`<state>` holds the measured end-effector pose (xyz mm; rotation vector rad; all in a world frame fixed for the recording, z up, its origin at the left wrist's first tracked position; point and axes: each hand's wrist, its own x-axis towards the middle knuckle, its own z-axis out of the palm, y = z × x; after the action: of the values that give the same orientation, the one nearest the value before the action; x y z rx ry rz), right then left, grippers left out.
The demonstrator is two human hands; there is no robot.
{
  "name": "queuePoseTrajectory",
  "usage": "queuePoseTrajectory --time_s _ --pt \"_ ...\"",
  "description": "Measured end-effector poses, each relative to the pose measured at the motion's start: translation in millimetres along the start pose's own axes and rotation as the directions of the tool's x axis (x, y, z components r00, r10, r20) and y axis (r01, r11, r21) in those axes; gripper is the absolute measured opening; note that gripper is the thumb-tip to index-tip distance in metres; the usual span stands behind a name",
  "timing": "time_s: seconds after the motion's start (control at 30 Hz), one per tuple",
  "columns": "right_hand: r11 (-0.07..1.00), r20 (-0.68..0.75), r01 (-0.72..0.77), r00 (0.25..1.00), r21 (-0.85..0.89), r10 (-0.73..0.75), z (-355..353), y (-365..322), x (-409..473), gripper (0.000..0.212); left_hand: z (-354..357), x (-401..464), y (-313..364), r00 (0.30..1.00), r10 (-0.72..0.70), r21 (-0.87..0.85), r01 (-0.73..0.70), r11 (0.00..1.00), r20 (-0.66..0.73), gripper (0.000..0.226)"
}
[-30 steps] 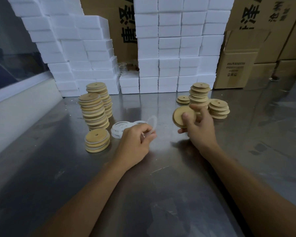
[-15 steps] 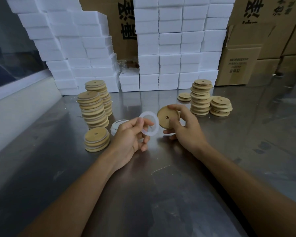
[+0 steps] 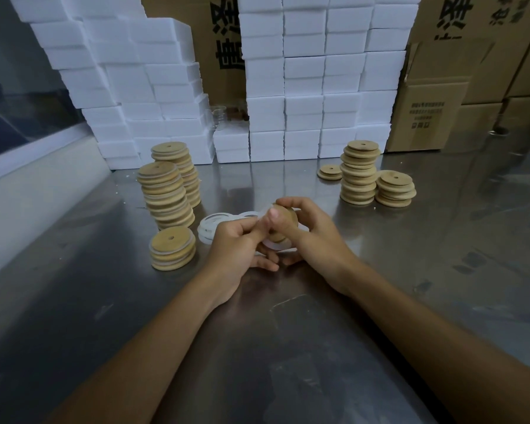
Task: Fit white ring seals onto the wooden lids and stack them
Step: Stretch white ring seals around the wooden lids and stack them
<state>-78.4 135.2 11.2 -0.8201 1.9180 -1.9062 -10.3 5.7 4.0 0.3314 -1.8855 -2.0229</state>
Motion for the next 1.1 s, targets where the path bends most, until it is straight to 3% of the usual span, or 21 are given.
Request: queuePoseTrajectory --time_s 0.1,0.37,0.53,0.7,0.83,1.1 --pt "1.000 0.019 -0.014 1.000 0.024 0.014 -1 -1 -1 0.044 0 0 -3 1.000 0.027 0.050 -0.027 0.998 -0.006 0.030" --pt "0.993 -0.077 0.101 0.992 -0.054 -0.105 2 4 -1 0.012 8 -2 -11 0.983 0.154 0.234 -0.128 0.964 -0.099 0.025" --pt "0.985 -0.096 0.154 0.982 -0.075 -0.161 1 6 -1 0.009 6 -5 -13 0.920 0.289 0.356 -0.186 0.916 -0.265 0.017" --pt "0.977 -0.087 0.194 0.976 -0.088 -0.201 1 6 -3 0.011 6 -7 -12 0.939 0.250 0.241 -0.192 0.951 -0.236 0.012" --pt "0.963 -0.103 0.226 0.965 -0.148 -0.242 1 8 -2 0.007 3 -11 -9 0.912 0.267 0.147 -0.232 0.962 -0.310 0.016" --pt "0.960 -0.116 0.235 0.960 -0.154 -0.254 0 7 1 0.006 0 -12 -7 0.882 0.295 0.172 -0.248 0.953 -0.367 0.028"
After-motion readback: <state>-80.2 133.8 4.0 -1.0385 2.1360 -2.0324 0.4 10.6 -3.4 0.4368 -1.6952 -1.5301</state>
